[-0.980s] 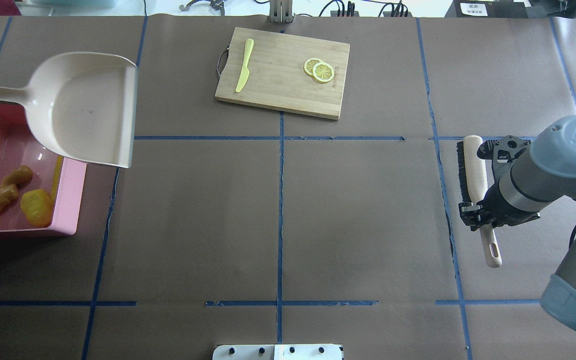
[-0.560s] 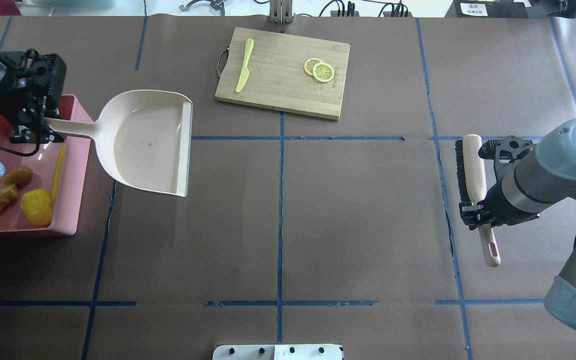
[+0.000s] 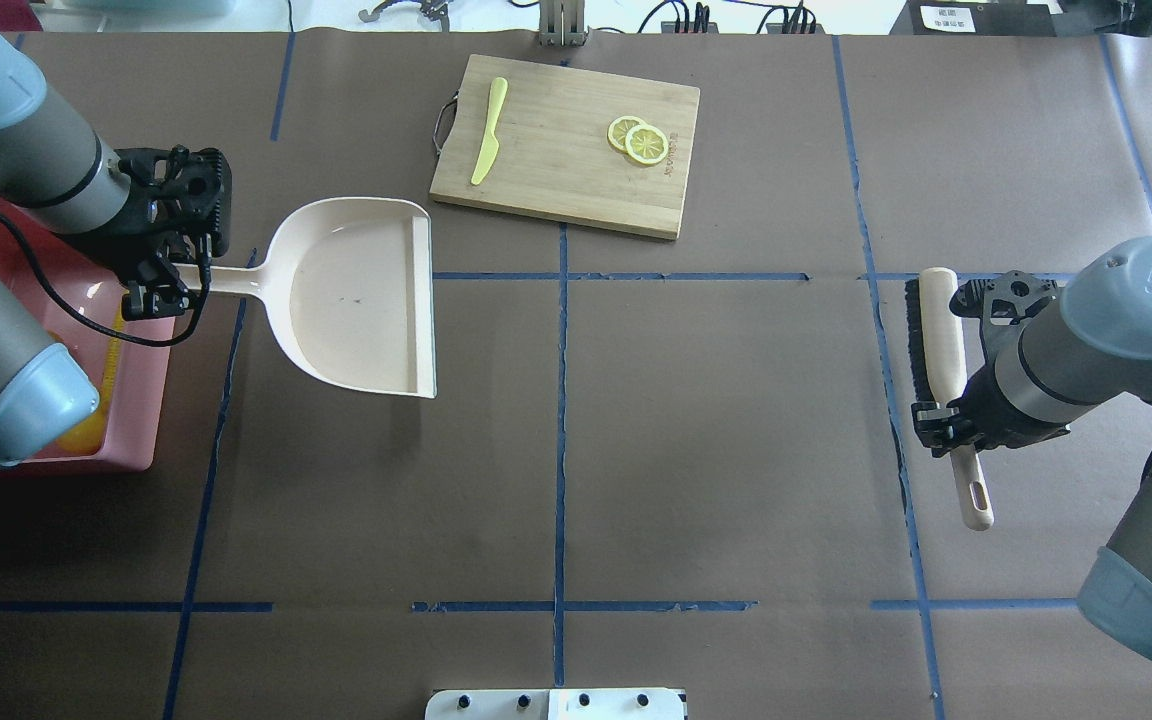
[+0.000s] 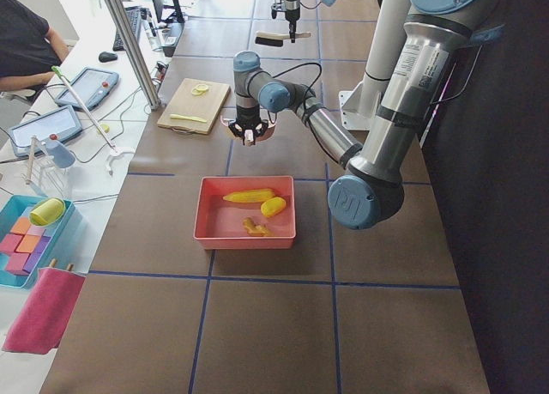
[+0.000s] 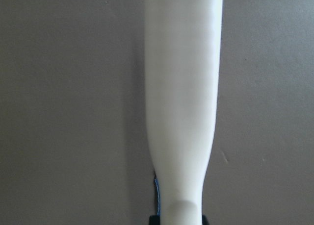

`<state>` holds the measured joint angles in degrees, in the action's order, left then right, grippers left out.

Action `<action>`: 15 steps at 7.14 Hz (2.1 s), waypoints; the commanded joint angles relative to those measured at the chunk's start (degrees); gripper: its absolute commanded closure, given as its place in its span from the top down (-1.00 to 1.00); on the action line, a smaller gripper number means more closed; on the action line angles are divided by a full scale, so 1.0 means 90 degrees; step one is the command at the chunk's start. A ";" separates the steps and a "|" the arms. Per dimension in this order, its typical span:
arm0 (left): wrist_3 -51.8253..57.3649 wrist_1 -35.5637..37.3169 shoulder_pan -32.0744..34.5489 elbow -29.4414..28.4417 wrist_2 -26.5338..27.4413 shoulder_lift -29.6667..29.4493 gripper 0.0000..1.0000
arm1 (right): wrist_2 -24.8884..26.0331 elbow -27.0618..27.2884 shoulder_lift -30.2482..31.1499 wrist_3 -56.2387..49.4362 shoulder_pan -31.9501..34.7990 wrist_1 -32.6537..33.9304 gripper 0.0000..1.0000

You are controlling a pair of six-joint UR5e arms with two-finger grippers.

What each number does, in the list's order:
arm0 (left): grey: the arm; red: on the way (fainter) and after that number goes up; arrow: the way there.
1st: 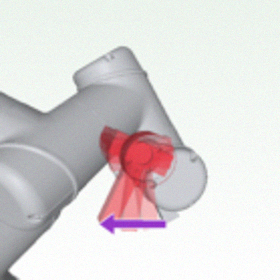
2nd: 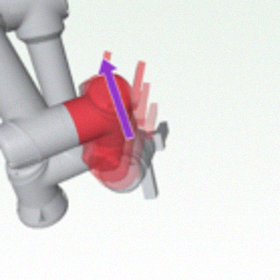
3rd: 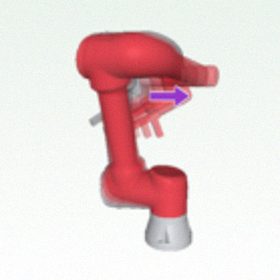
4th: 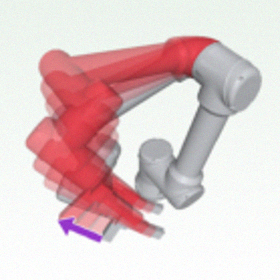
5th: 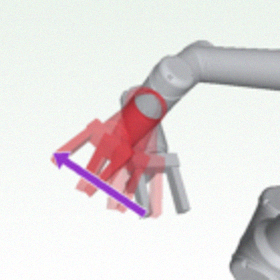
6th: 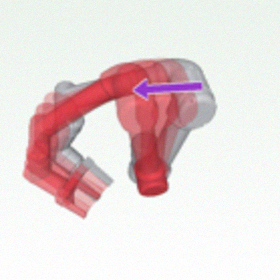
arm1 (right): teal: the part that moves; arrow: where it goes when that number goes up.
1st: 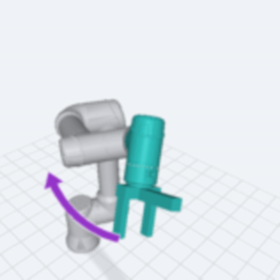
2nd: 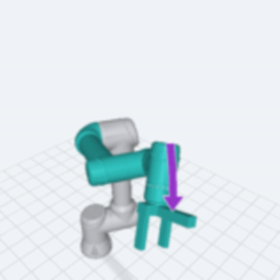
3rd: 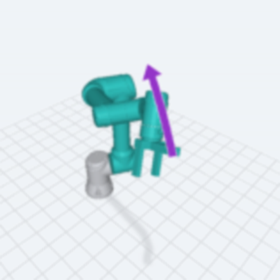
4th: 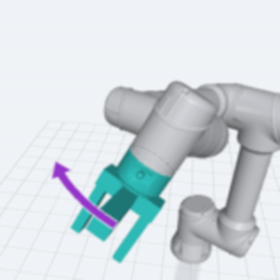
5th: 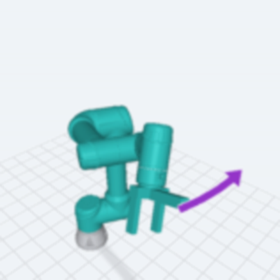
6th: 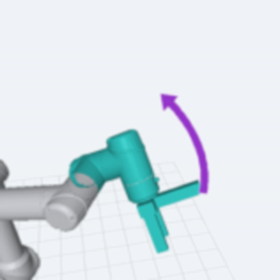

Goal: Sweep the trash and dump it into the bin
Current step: 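Carry the empty dustpan back and lower it onto the table with the left gripper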

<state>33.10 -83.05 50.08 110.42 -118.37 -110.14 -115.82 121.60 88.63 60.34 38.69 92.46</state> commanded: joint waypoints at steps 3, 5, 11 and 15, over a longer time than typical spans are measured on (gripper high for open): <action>-0.0346 -0.0265 -0.0681 0.0212 0.0115 0.0031 -0.86 | 0.0007 -0.0102 -0.0004 0.0034 -0.0012 -0.0107 -0.95; -0.0493 -0.0265 -0.1013 0.0153 0.0125 -0.0047 -0.76 | 0.0007 -0.0112 -0.0004 0.0024 -0.0012 -0.0107 -0.95; -0.0767 -0.0265 -0.1512 0.0104 0.0260 -0.0077 -0.31 | 0.0007 -0.0132 -0.0004 0.0034 -0.0012 -0.0146 -0.95; -0.0835 -0.0255 -0.1561 0.0124 0.0740 -0.0145 0.88 | 0.0007 -0.0083 -0.0004 0.0044 -0.0012 -0.0146 -0.95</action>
<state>25.77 -85.40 36.15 111.51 -111.93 -111.41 -115.75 120.71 88.59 60.70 38.58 91.14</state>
